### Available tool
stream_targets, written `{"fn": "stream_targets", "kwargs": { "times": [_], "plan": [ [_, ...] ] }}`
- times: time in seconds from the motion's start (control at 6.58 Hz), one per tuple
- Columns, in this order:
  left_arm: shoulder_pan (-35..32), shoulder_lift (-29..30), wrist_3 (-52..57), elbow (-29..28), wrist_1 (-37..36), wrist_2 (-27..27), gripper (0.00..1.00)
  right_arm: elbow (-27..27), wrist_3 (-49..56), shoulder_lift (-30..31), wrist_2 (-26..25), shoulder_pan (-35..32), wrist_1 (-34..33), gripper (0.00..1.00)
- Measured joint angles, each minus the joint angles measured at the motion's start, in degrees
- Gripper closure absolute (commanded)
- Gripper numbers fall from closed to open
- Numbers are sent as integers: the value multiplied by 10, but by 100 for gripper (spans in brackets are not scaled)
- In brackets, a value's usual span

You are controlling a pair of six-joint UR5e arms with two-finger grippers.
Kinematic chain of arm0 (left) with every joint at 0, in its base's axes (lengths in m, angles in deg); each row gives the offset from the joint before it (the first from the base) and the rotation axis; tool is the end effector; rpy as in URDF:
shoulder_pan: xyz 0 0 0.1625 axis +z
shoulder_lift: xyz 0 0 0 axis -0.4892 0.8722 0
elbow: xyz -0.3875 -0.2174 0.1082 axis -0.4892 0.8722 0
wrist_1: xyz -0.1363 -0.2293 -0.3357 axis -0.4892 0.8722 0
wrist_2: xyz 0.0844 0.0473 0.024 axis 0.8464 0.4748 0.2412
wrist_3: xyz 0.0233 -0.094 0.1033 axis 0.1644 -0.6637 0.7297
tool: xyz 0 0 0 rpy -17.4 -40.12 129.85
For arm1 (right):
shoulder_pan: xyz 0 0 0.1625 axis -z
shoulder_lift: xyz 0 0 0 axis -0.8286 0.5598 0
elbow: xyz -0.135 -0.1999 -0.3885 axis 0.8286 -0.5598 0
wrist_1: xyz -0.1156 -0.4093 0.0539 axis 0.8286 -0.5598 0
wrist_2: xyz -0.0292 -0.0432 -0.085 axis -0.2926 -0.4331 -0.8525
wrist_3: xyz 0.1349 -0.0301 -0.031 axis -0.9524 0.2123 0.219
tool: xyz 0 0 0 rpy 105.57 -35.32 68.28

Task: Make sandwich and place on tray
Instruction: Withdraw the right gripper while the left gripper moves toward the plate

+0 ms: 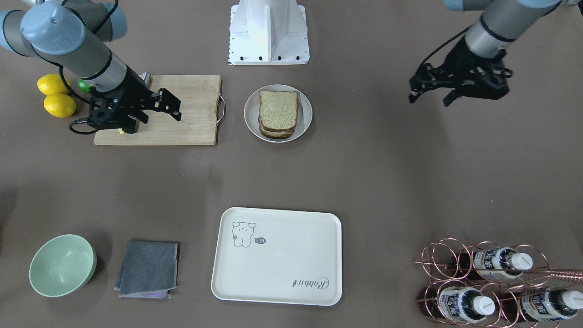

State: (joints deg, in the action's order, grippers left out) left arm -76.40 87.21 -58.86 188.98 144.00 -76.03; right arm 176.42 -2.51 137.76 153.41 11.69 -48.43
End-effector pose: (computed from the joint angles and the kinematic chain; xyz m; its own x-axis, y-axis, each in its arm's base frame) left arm 0.3345 -0.4375 0.3541 0.5684 -0.0080 -0.8227 0.0427 0.9989 0.0198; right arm -0.3844 -0.4374 0.4001 0.5164 0.0939 0.8512 -0.0165 0.9949 -0.0997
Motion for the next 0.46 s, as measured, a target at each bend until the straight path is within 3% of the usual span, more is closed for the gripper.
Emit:
{"fn": "stream_targets", "kwargs": {
  "times": [0.46],
  "plan": [
    [187, 83, -154, -23, 2, 148, 4, 15, 134, 96, 26, -66, 1, 1]
  ]
}}
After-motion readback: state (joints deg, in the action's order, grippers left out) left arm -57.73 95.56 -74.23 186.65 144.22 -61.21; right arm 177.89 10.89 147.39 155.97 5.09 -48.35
